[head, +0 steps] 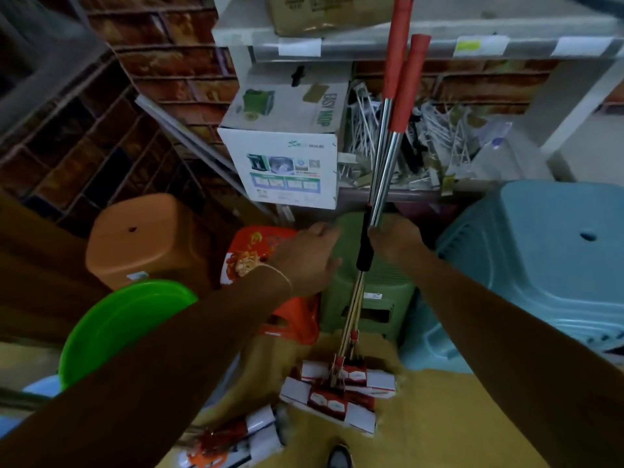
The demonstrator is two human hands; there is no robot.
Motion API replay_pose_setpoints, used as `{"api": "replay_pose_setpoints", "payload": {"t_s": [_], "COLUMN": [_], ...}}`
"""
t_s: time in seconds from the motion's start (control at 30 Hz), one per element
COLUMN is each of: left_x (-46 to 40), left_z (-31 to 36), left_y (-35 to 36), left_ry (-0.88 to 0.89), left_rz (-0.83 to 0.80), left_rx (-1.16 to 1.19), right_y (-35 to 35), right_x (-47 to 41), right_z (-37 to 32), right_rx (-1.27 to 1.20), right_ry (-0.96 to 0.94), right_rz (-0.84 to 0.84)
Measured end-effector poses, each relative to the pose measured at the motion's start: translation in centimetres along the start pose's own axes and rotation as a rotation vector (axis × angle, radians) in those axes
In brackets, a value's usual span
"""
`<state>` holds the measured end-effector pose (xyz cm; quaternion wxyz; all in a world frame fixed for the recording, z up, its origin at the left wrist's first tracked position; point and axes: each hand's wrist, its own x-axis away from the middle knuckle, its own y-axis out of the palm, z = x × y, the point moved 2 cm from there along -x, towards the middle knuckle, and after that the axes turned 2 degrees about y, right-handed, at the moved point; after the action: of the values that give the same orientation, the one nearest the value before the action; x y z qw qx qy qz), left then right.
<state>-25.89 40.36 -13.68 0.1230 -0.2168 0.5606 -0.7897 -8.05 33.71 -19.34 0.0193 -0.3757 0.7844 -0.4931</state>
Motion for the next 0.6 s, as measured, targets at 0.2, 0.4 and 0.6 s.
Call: {"api": "replay_pose_setpoints", "payload": {"t_s": [0.2, 0.4, 0.6], "left_x": [-0.6, -0.6, -0.2], "left_z": [0.7, 0.6, 1.4], "left_y": [0.5, 1.1, 1.3], "left_ry": [-0.018, -0.068, -0.074], "left_rz": [-0.022, -0.008, -0.036], "left_rx": [-0.003, 0.063, 0.098], "right_y": [0.0, 0.1, 0.1], "right_x": [-5.8, -8.1, -6.9], "right_z": [-0.4, -0.6, 0.1], "right_rx": [-0.124, -0.161, -0.175], "right_ry": [0.043, 0.039, -0.048], "right_rz": [0.050, 0.179, 0.240]}}
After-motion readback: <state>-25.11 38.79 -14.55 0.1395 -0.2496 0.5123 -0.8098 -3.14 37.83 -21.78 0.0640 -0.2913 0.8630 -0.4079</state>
